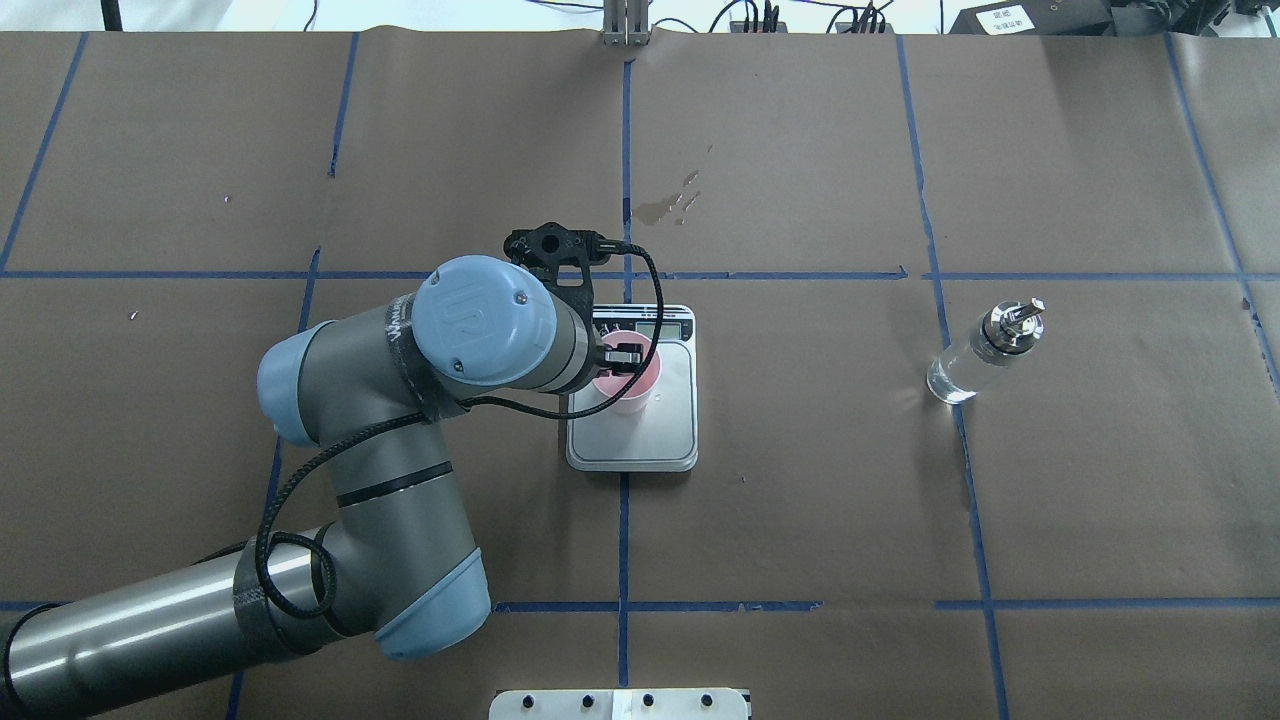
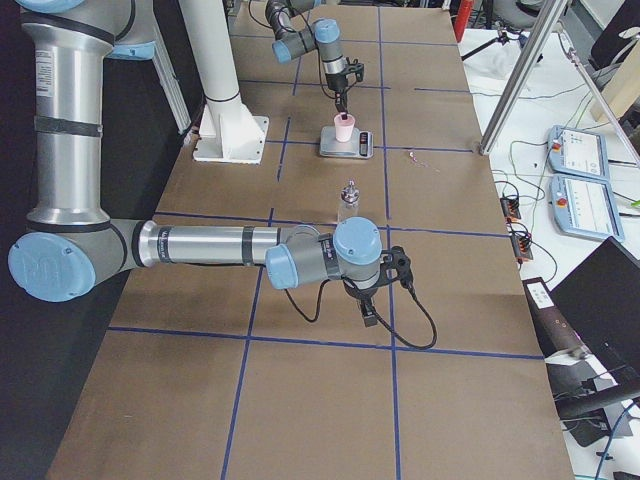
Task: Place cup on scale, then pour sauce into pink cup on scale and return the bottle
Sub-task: 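Carry the pink cup with the left gripper onto the scale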
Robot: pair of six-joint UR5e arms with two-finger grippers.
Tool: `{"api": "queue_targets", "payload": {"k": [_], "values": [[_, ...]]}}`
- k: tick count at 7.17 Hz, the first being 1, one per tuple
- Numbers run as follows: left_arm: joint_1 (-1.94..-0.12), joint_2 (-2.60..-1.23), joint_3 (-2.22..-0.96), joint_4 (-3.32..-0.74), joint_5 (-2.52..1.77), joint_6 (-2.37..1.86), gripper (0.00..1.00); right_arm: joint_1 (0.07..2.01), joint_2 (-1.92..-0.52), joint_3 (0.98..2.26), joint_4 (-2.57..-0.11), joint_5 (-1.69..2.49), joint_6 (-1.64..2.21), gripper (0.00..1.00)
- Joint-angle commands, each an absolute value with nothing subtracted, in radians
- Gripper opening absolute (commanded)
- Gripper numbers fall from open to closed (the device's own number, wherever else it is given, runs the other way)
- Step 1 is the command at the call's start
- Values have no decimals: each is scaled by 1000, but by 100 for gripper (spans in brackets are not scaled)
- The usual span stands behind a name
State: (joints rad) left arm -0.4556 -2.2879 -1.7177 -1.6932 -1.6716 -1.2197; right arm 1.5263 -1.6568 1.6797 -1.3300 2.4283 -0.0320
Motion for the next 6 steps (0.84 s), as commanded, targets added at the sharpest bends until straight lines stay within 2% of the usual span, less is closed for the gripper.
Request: {"api": "queue_targets", "payload": {"k": [1,3,6], "values": [[-459,-2273,-1755,-1689,-1664,-1204,100,1526,-1658,1681,-1330,2428,-32,100],[-485,-2218,-1833,-1666,-1670,-1122,100,1526,-1658,1684,-1328,2430,-31,100],[-666,-2151,-1942,-1528,-1768,-865,100,1526,-1681,1719,-1330,2430,-17,100]]}}
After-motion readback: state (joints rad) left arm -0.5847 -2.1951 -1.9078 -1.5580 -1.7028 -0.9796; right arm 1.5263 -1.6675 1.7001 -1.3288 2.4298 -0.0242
